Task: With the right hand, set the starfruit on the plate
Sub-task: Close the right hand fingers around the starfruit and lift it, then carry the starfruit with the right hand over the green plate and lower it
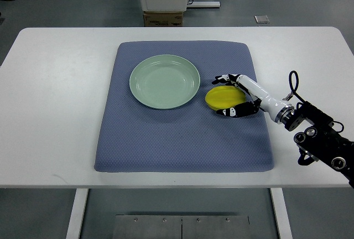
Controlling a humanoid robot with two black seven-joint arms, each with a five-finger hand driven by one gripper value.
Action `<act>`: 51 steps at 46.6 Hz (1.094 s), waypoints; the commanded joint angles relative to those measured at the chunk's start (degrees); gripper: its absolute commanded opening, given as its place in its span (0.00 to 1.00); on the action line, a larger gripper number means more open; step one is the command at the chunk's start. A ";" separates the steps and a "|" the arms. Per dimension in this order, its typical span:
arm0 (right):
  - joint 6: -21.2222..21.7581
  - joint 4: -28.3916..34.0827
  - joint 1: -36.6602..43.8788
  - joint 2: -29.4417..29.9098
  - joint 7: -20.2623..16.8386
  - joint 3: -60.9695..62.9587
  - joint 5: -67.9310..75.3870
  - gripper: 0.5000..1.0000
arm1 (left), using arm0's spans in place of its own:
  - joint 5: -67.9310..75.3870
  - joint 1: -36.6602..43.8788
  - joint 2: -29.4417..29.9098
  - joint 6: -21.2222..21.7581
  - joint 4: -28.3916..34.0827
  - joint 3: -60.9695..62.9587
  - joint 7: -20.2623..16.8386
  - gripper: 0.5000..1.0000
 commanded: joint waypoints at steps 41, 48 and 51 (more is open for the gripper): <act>-0.08 -0.16 4.21 0.52 -1.24 3.86 2.90 0.00 | 0.00 -0.01 0.00 -0.08 0.00 0.00 0.00 1.00; 0.00 -0.16 6.85 0.87 -3.18 3.77 4.13 0.00 | 0.00 -0.01 0.00 -0.08 0.00 0.00 0.00 1.00; 0.00 -0.25 7.82 1.57 -4.14 3.77 4.74 0.00 | 0.00 -0.01 0.00 0.01 0.00 0.00 0.00 1.00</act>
